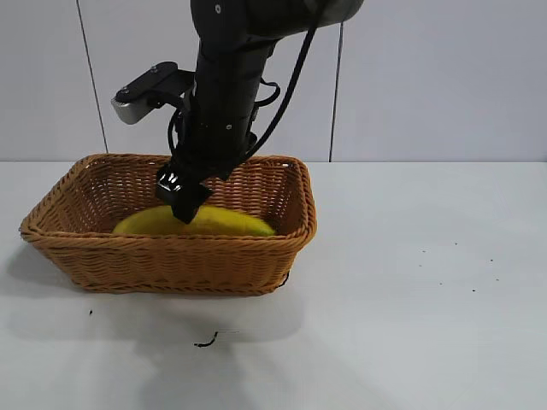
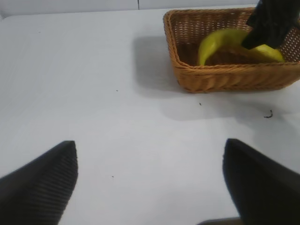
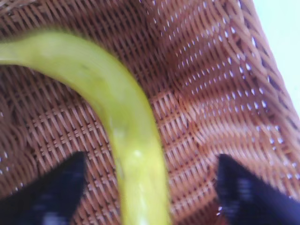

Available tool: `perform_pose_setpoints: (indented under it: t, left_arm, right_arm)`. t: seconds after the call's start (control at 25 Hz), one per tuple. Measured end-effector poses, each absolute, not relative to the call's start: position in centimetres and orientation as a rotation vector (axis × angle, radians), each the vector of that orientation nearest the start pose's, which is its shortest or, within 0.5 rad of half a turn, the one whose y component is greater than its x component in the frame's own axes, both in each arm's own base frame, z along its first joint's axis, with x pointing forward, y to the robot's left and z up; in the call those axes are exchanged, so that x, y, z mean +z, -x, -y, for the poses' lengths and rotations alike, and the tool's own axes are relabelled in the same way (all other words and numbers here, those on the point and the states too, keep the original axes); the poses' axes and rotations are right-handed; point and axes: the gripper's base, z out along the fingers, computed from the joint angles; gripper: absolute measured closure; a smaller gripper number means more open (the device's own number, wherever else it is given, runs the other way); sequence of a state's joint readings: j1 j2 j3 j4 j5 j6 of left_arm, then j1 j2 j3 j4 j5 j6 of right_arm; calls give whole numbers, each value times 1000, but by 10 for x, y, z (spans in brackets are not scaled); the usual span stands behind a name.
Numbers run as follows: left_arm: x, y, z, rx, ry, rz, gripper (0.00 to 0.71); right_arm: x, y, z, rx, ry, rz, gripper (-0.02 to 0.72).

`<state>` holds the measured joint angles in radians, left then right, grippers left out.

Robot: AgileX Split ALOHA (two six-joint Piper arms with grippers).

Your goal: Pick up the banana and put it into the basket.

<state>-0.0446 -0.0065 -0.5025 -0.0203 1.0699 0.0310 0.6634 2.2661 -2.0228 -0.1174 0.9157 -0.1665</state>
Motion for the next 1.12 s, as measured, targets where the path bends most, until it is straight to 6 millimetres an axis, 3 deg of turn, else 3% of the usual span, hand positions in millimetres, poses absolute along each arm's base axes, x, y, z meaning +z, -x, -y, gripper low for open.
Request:
perform_pose_setpoints:
  t: [0.12, 0.24, 0.56, 0.84, 1.0, 1.12]
  left_arm:
    - [277, 7, 1, -33, -78, -2043, 75]
    - [277, 7, 1, -33, -78, -2043, 75]
    - [277, 7, 1, -33, -78, -2043, 75]
    - [277, 7, 1, -33, -78, -2043, 75]
    - [277, 7, 1, -33, -78, -2043, 75]
    - [277, 7, 1, -33, -78, -2043, 75]
  right_arm:
    - [254, -410, -291, 50, 981, -2382, 46]
    - [273, -426, -264, 58, 807, -2433, 46]
    - [272, -472, -152, -1, 345, -2600, 46]
    - [269, -486, -56, -96, 129, -2705, 46]
    - [268, -486, -15, -123, 30, -2751, 46]
    - [267, -485, -2, -83, -8, -2762, 46]
